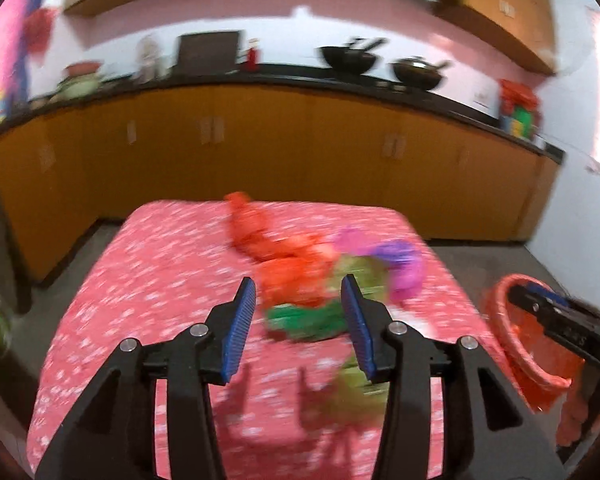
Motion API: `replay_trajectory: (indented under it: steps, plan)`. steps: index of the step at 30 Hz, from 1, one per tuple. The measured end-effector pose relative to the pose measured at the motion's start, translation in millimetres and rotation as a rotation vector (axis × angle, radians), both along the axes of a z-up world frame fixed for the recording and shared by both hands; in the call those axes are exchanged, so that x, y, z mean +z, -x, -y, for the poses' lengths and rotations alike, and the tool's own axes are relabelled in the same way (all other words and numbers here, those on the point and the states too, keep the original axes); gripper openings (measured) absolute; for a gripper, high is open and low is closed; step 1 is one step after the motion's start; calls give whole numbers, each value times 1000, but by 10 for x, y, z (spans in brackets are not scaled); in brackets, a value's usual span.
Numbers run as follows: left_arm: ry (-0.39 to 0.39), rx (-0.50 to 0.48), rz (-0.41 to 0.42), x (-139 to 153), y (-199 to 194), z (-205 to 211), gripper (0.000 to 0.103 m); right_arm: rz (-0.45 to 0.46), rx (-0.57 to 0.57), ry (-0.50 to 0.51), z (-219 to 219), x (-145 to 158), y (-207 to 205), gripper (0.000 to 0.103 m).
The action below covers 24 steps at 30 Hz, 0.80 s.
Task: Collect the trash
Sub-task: 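Move both tools back over the remaining bags on the table, then grasp the olive-green bag with the left tool while the right tool grasps a clear bag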
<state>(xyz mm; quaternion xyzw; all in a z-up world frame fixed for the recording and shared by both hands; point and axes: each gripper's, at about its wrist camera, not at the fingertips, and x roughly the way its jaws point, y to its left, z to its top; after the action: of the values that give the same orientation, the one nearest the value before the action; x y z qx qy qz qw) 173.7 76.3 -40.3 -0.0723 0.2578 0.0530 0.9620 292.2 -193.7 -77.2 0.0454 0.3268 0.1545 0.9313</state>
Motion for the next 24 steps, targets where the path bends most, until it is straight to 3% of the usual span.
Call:
replay_trajectory:
  steps: [8, 16, 20, 24]
  plan:
    - [34, 93, -22, -113, 207, -442, 46, -106, 79, 31, -652, -332, -165, 43]
    - [67, 92, -26, -159, 242, -598, 46, -148, 80, 81, -854, -541, -277, 42]
    - [70, 72, -29, -169, 217, -550, 46, -140, 81, 96, -830, -597, -259, 29]
    - [81, 29, -41, -176, 154, -425, 46, -119, 76, 105, -753, -584, -212, 25]
